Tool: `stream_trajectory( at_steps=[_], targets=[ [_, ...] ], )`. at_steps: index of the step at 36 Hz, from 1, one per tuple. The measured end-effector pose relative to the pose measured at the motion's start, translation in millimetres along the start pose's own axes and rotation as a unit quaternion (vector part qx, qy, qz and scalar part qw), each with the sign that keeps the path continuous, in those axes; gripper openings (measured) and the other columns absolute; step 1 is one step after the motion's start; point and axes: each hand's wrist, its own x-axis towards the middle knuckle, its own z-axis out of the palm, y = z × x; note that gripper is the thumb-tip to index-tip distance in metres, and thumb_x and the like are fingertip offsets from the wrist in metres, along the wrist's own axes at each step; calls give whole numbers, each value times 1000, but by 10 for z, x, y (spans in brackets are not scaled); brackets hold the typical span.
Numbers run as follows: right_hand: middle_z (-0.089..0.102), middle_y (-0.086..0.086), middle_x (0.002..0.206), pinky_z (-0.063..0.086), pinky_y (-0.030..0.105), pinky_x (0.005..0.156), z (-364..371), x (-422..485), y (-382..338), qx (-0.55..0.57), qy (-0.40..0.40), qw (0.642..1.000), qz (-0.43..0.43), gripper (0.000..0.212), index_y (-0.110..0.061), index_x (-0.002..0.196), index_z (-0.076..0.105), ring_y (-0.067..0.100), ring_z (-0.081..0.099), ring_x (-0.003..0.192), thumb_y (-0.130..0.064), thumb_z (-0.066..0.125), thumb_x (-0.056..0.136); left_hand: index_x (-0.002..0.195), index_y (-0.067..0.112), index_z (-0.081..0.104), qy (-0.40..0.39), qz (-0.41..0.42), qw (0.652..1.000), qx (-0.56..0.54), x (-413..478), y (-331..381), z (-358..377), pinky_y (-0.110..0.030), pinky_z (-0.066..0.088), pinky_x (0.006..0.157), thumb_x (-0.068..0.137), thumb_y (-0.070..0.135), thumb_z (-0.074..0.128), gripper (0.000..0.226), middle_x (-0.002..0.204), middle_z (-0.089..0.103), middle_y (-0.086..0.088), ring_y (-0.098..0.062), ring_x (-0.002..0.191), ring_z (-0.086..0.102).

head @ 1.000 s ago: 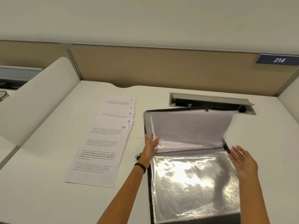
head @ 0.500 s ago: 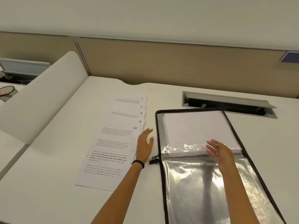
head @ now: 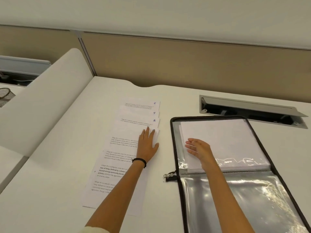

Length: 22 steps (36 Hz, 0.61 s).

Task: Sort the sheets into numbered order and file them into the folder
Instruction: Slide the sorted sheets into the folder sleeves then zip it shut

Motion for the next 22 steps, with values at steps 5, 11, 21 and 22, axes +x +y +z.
stream_trajectory(
  at_steps=[5,11,21,22],
  targets=[
    [66,10,101,55,22,75,370,144,3,-36,-10,999,-3,19,-6,108,62,16,64,88,-6,46,97,150,14,21,-16,3,1000,-5,206,-28,-6,-37,-1,118,96,32,50,63,159,5,-11,-28,147,3],
    [61,16,119,47,34,97,779,316,2,-28,-25,999,12,32,-2,123,55,25,57,116,-21,41,101,149,15,25,-7,-6,999,-43,510,-25,-68,-36,-2,117,100,35,44,56,160,7,-9,-26,147,5],
    [45,12,141,40,32,100,1125,626,-63,16,-53,998,21,55,-7,142,36,20,46,128,-43,25,102,152,12,10,-51,-27,994,-94,911,-179,-188,-29,-3,116,104,32,29,55,160,-2,-10,-24,147,-4],
    [44,11,143,39,32,102,1157,663,-86,9,-57,998,20,56,-7,143,34,19,44,129,-43,25,101,152,12,8,-58,-26,993,-95,918,-189,-193,-28,-3,116,104,33,28,56,160,-3,-10,-24,147,-4]
  ],
)
